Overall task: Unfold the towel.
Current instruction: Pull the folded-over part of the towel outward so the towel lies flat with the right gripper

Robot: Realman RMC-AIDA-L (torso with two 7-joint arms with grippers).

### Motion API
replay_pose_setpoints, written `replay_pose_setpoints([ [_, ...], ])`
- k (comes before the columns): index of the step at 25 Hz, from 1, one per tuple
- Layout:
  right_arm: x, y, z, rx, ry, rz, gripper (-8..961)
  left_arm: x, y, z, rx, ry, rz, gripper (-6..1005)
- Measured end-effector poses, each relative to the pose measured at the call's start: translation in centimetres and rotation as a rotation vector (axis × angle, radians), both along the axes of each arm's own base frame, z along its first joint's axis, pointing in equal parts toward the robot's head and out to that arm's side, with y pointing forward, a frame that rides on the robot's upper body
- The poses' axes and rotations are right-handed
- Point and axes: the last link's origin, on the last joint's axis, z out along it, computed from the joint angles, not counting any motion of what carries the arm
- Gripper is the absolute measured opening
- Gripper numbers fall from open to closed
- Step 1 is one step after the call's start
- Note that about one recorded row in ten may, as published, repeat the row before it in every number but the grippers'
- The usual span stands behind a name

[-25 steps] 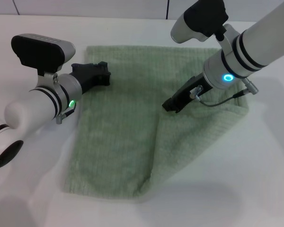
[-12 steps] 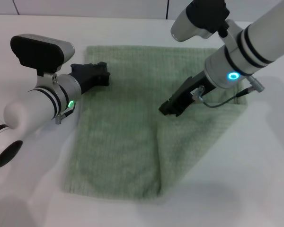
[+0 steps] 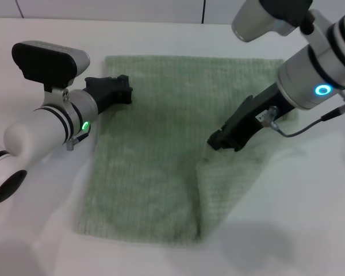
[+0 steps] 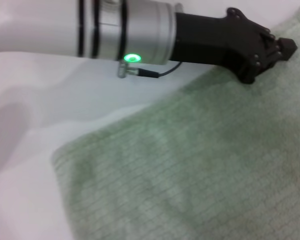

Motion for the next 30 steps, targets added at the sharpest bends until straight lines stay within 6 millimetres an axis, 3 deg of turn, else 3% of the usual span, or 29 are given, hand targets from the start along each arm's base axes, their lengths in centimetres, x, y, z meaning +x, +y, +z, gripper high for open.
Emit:
replay_pose_setpoints([
  [9, -0.5, -2.4, 1.7, -0.019, -0.026, -0.029, 23, 0.0, 0.0, 0.0, 0.001, -0.001, 0.001, -2],
  [24, 2.4, -4.7, 2.1, -0.039, -0.145, -0.085, 25, -0.3, -0.1, 0.1, 0.003, -0.002, 0.009, -2],
  [30, 4.5, -5.8, 0.6, -0.091, -0.272, -0.127, 24, -0.2, -0.2, 0.1, 0.005, -0.007, 0.006, -2],
])
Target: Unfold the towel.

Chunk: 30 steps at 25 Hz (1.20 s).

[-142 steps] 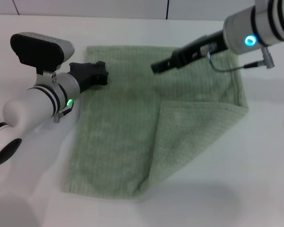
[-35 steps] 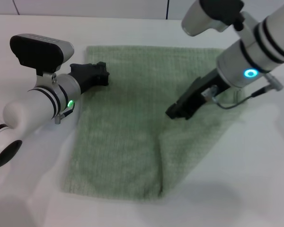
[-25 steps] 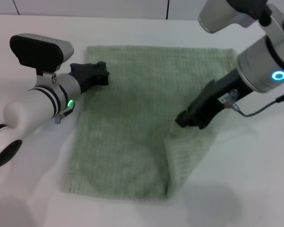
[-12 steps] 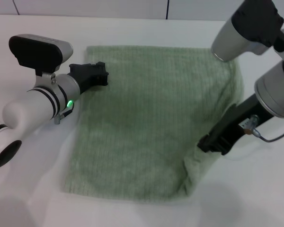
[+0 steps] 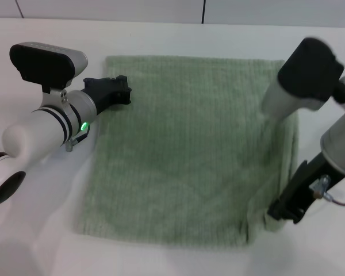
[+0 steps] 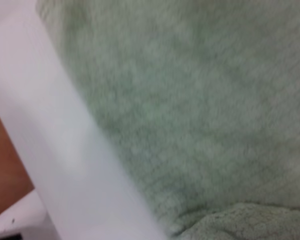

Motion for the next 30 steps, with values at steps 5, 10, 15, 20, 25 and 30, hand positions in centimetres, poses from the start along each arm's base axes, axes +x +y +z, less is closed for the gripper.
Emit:
replay_pose_setpoints([
  [5, 0.3, -0.2, -0.4, -0.016, -0.024, -0.005, 25, -0.1, 0.0, 0.1, 0.001, 0.001, 0.001, -2],
  [10, 0.6, -0.3, -0.6, -0.025, -0.064, 0.023, 25, -0.1, 0.0, 0.1, 0.0, 0.001, 0.002, -2],
  [15, 0.3, 0.0, -0.5, -0.018, -0.072, 0.046, 68, -0.1, 0.0, 0.0, 0.001, 0.001, 0.002, -2],
  [20, -0.7, 0.4, 0.0, 0.01, -0.055, 0.09, 112, -0.1, 0.0, 0.0, 0.001, 0.0, 0.001, -2],
  [25, -1.7, 0.5, 0.5, 0.031, -0.027, 0.137, 154, 0.0, 0.0, 0.0, 0.001, -0.001, 0.0, -2],
  [30, -3.9, 0.6, 1.7, 0.044, 0.094, 0.201, 179, 0.0, 0.0, 0.1, 0.002, -0.002, 0.001, -2],
])
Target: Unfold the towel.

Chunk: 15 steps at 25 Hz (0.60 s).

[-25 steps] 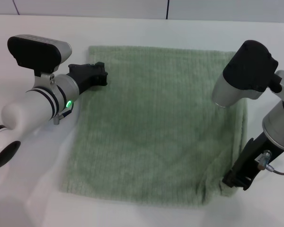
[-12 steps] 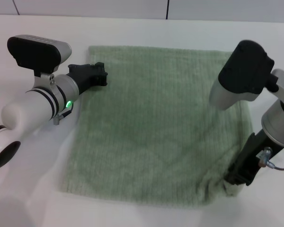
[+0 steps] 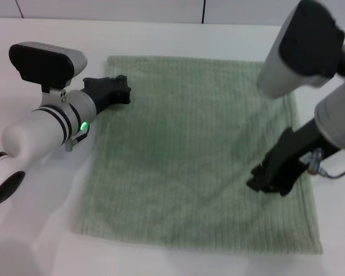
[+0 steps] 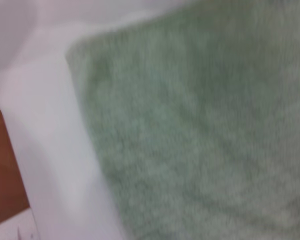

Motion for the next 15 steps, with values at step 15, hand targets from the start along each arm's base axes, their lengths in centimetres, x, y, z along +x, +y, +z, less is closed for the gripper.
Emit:
replay_pose_setpoints([
  [15, 0.4, 7.1, 3.1, 0.598, 0.207, 0.274, 178, -0.1, -0.4, 0.1, 0.011, -0.023, 0.001, -2],
])
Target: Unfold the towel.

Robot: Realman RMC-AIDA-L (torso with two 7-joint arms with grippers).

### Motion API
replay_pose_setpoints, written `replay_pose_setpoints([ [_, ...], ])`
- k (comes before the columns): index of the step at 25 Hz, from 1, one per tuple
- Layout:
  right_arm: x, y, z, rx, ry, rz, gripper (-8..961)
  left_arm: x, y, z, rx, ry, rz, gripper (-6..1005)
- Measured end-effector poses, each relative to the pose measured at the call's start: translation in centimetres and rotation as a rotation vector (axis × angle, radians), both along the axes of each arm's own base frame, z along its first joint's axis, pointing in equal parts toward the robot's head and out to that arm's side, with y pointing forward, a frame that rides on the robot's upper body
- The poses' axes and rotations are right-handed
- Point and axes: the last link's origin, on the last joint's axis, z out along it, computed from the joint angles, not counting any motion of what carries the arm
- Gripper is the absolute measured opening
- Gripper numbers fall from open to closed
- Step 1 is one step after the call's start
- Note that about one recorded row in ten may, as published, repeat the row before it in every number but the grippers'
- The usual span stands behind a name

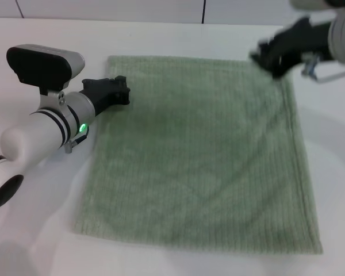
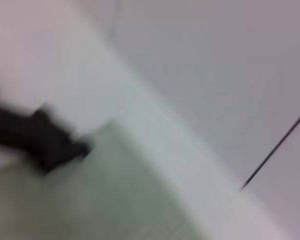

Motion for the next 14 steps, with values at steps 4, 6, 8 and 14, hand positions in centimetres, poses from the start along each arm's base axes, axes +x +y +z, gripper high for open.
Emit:
replay_pose_setpoints([
  [4, 0.0, 0.9, 0.5, 0.15, 0.063, 0.097, 179, 0.1, -0.6, 0.9, 0.065, -0.084, -0.039, -2],
  [6, 0.0, 1.3, 0.1, 0.207, 0.089, 0.136, 180, -0.1, -1.4, 2.1, 0.134, -0.155, -0.085, -2],
  [8, -0.2, 1.7, -0.6, 0.236, 0.107, 0.166, 180, 0.0, -2.0, 2.9, 0.183, -0.201, -0.132, -2],
  [14, -1.7, 2.3, -1.6, 0.347, 0.193, 0.265, 179, -0.3, -2.5, 4.2, 0.239, -0.271, -0.155, -2],
])
